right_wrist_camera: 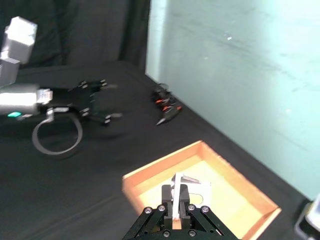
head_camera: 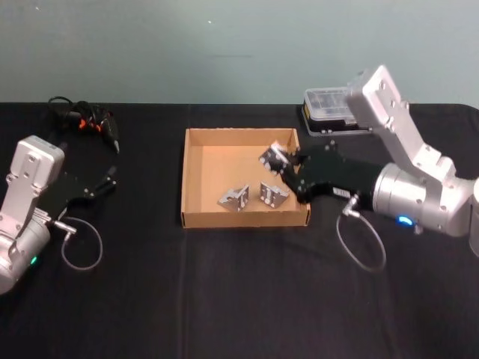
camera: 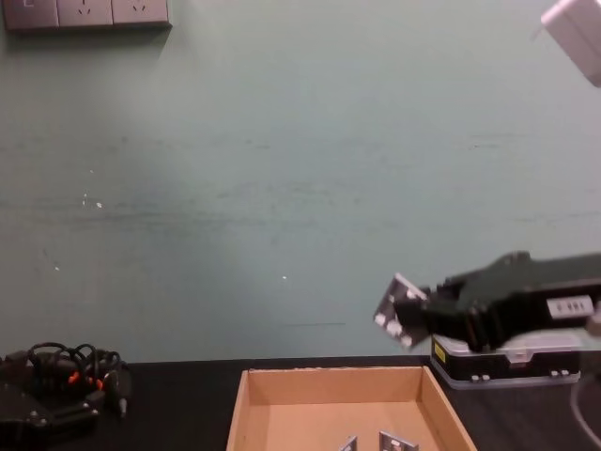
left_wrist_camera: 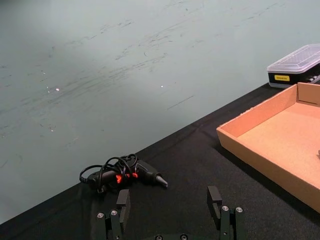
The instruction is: Use one hand to pick up the angle iron from the table and place it into the box.
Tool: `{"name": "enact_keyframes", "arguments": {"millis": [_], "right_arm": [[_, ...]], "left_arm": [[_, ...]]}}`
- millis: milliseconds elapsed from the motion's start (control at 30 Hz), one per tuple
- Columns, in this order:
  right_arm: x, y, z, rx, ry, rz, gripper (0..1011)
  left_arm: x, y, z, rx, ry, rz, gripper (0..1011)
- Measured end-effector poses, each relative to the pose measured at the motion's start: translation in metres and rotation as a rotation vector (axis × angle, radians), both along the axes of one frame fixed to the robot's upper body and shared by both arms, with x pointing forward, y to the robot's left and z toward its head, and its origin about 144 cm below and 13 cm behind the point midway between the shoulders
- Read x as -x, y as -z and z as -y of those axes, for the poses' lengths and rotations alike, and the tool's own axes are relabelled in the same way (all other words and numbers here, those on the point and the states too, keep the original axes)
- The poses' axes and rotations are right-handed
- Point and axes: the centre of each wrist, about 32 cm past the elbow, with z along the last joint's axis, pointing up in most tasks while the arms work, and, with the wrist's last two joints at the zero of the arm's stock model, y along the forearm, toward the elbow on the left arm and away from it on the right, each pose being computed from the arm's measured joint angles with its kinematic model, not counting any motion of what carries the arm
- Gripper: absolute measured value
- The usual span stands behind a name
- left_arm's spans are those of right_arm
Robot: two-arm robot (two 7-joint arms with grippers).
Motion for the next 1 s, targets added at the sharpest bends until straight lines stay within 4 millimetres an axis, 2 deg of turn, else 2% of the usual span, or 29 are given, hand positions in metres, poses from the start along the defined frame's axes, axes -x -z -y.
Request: {"name": "enact_keyframes", "arguments": {"millis": [100,267,700,1000], "right_arm": [[-0.007,-0.002,-0.001,-0.006,0.019,0.01,86],[-0.03,0.001,-0.006,-0.004,0.061,0.009,86],[-0.089,0.029,-0.019,0.012,0.155,-0.117,86],[-0.116,0.04,-0.029,0.07,0.147,-0.19,86]], "left_arm": [[0.0,0.0,0.0,0.0,0.0,0.0,1011],[0.0,0.0,0.0,0.0,0.0,0.0,1011],[0.0,0.0,0.0,0.0,0.0,0.0,1011],[0.0,0.0,0.0,0.0,0.0,0.0,1011]]}}
